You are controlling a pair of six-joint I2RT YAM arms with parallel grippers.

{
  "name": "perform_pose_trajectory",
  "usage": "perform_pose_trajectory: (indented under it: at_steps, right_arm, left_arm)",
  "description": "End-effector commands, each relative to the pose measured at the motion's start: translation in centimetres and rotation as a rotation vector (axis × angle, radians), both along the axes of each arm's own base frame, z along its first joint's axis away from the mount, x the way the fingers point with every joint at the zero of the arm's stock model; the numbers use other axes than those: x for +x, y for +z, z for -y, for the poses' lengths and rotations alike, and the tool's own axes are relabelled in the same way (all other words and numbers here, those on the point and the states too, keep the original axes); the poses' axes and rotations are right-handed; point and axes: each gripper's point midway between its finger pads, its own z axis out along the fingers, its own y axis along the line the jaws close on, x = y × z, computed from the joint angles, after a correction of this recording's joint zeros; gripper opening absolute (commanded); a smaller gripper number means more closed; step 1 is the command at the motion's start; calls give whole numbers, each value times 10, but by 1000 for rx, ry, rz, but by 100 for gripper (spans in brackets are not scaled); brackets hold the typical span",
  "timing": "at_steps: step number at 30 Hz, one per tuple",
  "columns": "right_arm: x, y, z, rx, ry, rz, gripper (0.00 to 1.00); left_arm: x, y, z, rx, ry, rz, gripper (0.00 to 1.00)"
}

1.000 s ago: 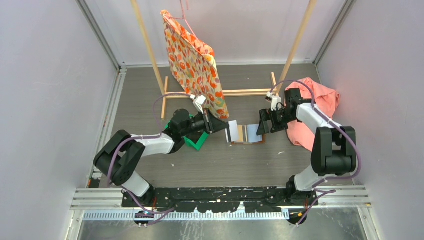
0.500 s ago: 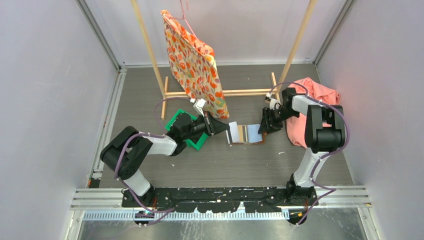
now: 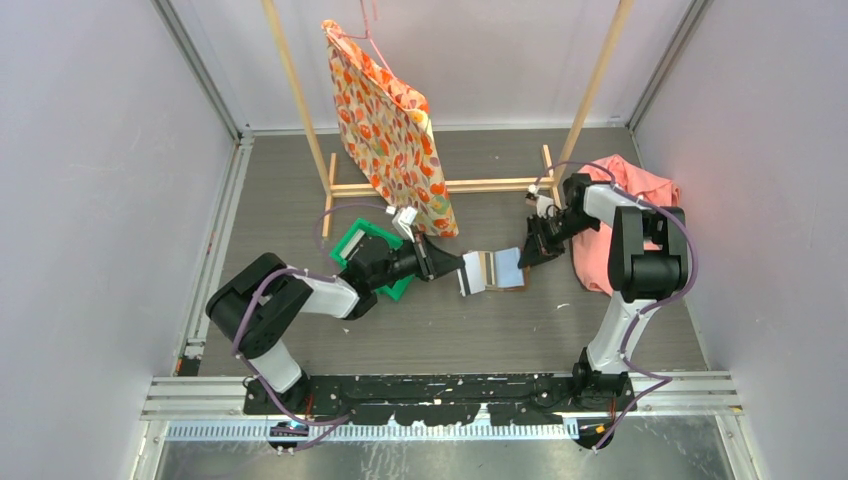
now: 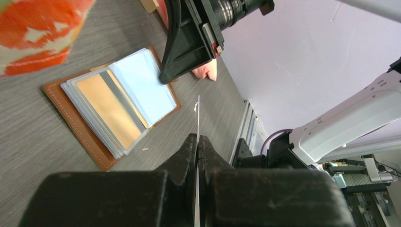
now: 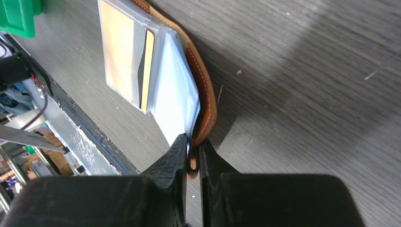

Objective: Put the credit cards into the card holder
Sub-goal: Insert the credit card into the card holder.

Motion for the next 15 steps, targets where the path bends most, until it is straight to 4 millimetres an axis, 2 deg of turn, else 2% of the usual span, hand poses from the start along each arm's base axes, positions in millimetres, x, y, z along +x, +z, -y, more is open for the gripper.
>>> perform_pose_trajectory:
  at_steps: [1,6,9,13,15]
  right_arm:
    - [-9,11,-6,30,109,20,10]
    - [-28,17,-25,42,270,35,10]
    - [-37,20,-34,39,349,51,10]
    - [-39,24,-41,63,346,44,11]
    - [-39,27,-42,71,332,39,14]
  left_arm:
    - [-5,8,5,-30,18,44,0]
    - [-11,-6,9,-12,24,2,0]
    - [-10,-17,5,14,72,-30,0]
    - [-6,-40,-6,59,184,-100,0]
    - [-5,-46,-6,64,220,-121,0]
